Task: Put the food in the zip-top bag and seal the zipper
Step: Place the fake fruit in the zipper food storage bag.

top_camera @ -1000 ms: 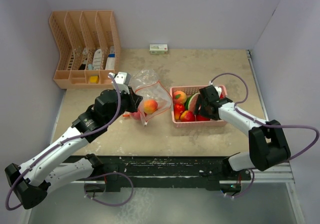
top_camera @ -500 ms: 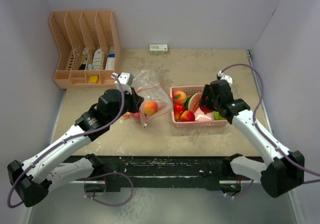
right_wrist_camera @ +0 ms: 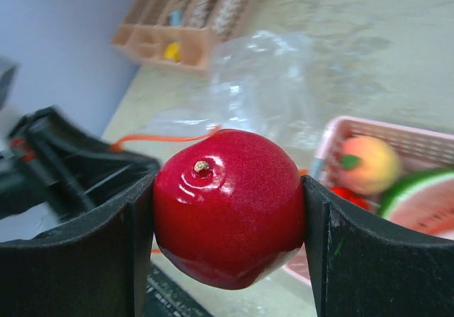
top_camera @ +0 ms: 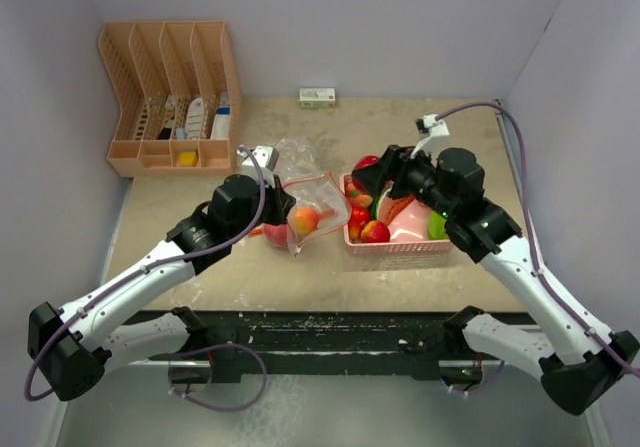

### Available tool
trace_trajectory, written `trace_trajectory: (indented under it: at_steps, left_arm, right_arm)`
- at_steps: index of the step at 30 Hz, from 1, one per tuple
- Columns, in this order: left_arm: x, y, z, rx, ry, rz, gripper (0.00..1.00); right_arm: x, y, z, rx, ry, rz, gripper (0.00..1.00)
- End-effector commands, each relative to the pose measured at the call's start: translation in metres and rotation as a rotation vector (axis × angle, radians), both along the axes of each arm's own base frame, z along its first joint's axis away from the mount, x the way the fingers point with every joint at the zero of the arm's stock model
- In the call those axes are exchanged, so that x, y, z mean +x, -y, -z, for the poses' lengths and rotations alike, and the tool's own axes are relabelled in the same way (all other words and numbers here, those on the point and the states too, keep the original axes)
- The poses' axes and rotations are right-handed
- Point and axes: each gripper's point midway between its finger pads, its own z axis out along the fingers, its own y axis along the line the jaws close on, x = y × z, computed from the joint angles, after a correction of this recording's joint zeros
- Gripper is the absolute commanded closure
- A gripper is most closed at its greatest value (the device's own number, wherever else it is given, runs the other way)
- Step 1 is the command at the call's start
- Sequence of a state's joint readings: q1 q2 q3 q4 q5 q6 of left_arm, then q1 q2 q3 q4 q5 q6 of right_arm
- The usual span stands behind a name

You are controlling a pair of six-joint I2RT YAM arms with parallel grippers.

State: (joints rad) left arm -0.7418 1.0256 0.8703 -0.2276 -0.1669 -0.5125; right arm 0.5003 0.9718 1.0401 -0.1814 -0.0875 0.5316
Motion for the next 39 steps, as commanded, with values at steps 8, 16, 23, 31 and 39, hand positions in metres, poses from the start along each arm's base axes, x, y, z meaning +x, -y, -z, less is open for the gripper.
trace_trajectory:
  at_steps: [8,16,23,31,39]
  left_arm:
    - [0.007,0.012,-0.015,-0.059,0.035,0.018,1.00]
    - [0.008,0.014,-0.015,-0.060,0.034,0.021,1.00]
    - [0.008,0.012,-0.017,-0.060,0.042,0.018,1.00]
    - [0.007,0.013,-0.018,-0.063,0.042,0.021,1.00]
    - [0.008,0.014,-0.016,-0.060,0.039,0.023,1.00]
  right_arm:
    - [-0.010,-0.083,-0.030,0.132,0.081,-0.219,0.83]
    - [-0.019,-0.114,-0.002,0.118,0.019,-0.298,0.77]
    - [-0.018,-0.113,0.020,0.057,-0.017,-0.282,0.50]
    - [-0.010,-0.108,0.029,-0.015,-0.023,-0.245,0.09]
    - [-0.012,-0.100,0.018,-0.020,0.003,-0.228,0.01]
